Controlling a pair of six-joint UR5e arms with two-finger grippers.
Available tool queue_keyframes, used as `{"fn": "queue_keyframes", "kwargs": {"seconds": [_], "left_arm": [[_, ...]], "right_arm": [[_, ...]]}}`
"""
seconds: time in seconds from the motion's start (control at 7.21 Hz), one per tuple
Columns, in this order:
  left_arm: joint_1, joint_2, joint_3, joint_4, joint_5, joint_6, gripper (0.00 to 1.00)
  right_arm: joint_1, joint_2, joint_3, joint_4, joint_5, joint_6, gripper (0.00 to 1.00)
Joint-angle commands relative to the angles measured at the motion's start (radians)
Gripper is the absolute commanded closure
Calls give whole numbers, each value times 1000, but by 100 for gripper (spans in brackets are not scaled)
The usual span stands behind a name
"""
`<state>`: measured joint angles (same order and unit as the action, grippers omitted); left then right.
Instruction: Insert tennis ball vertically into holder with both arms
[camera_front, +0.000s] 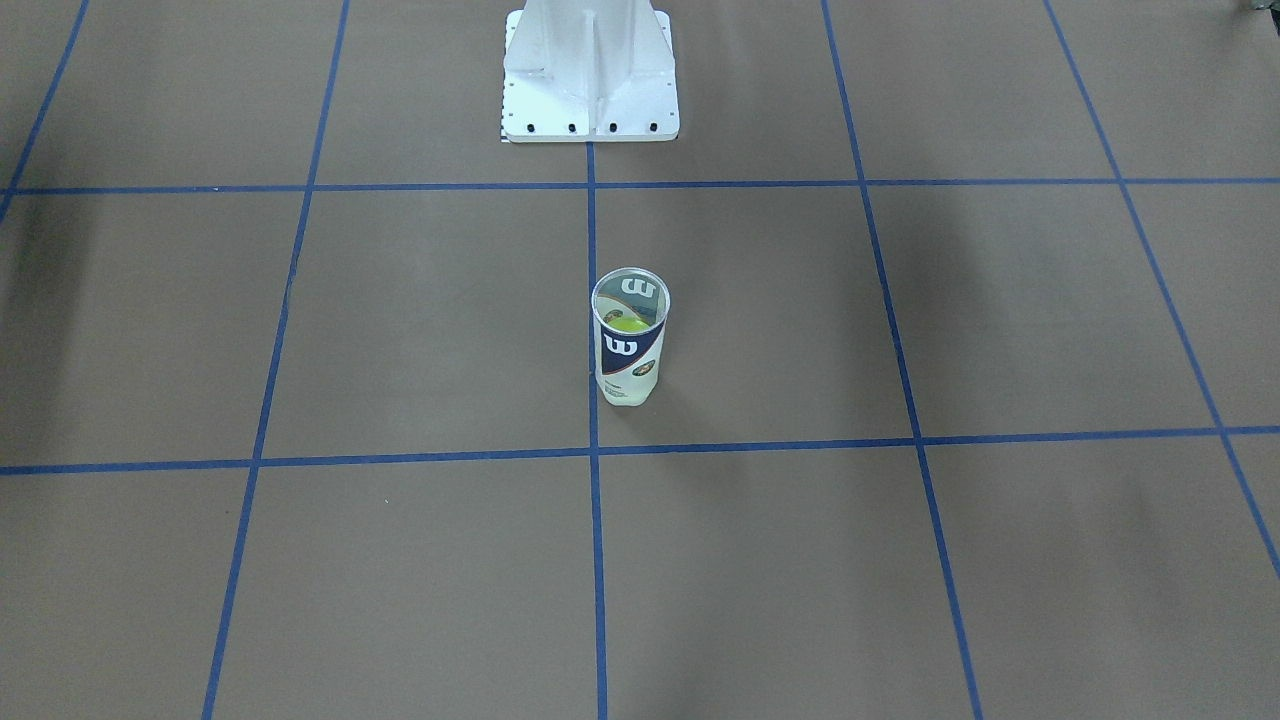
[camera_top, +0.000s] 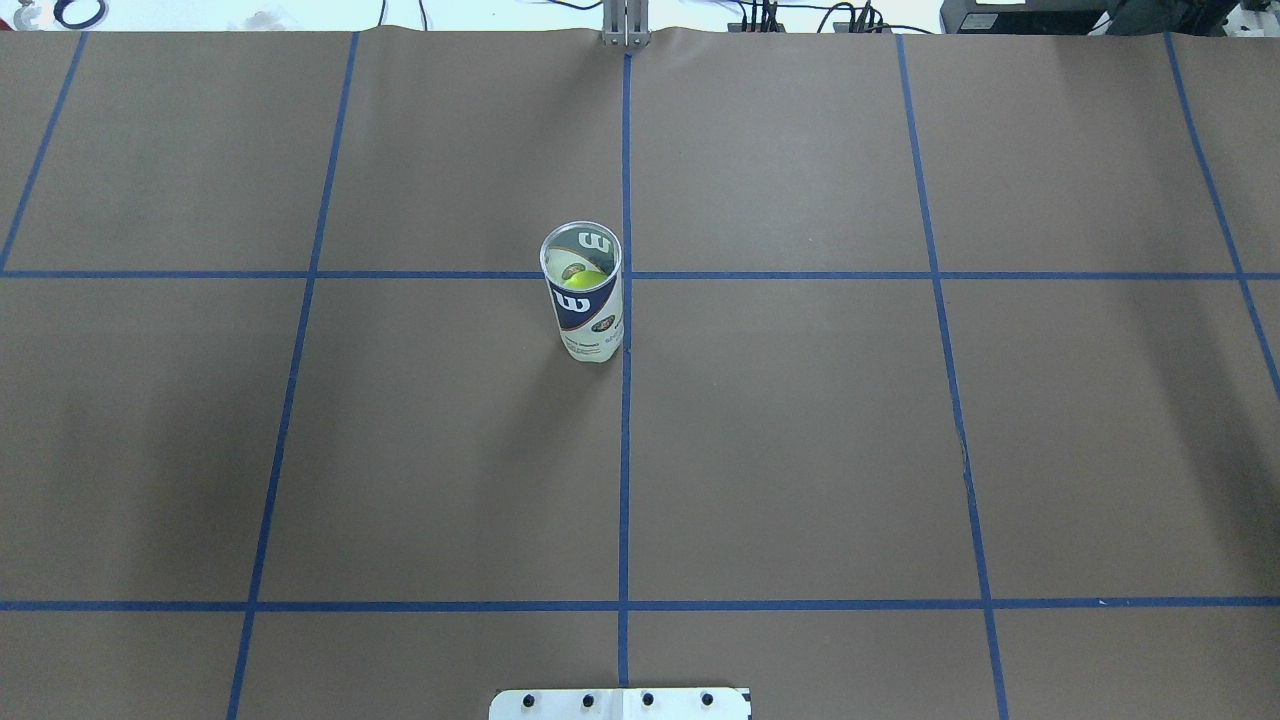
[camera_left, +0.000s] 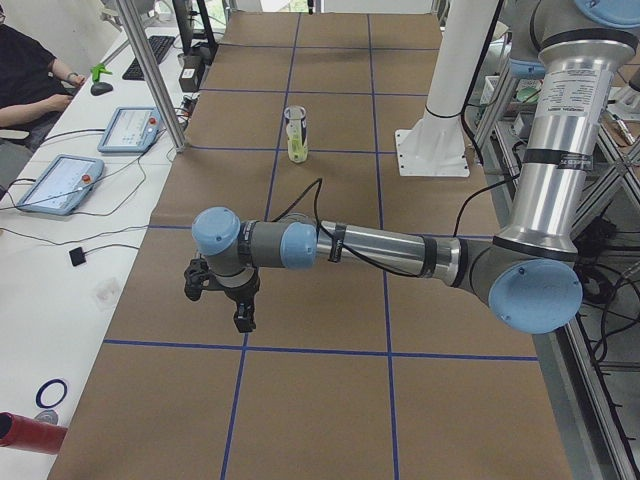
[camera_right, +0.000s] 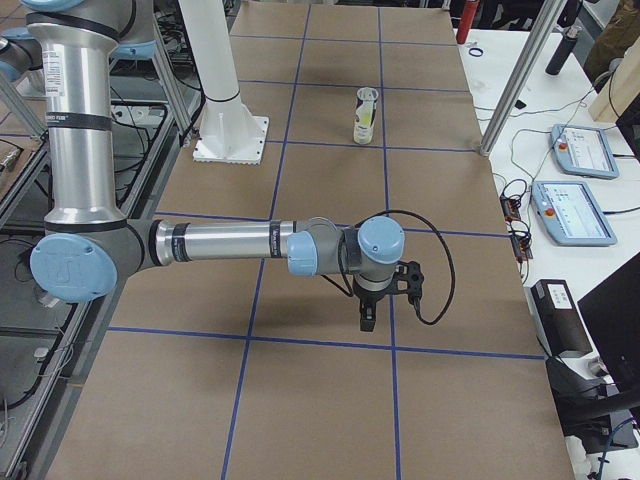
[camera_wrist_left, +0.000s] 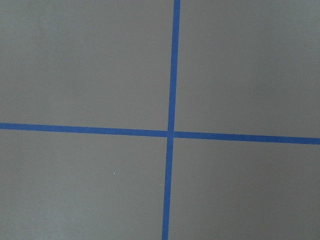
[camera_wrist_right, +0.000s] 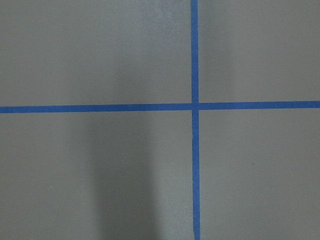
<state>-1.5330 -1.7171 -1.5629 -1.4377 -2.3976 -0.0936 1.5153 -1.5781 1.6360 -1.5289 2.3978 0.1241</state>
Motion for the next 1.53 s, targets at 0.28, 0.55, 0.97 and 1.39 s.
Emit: {"fn": "queue_keyframes", "kwargs": {"seconds": [0.28,0.55,0.97,1.39], "left_arm": [[-28,34,-6,-1,-15,3,0],[-32,53,-19,-1,-15,6,0],[-30,54,-9,0,-14,6,0],[-30,54,-9,-1,-14,6,0]], "right_arm": [[0,1,4,16,9,2,0],[0,4,4,15,18,3,0],[2,4,5,16,35,2,0],[3,4,4,16,35,2,0]]}}
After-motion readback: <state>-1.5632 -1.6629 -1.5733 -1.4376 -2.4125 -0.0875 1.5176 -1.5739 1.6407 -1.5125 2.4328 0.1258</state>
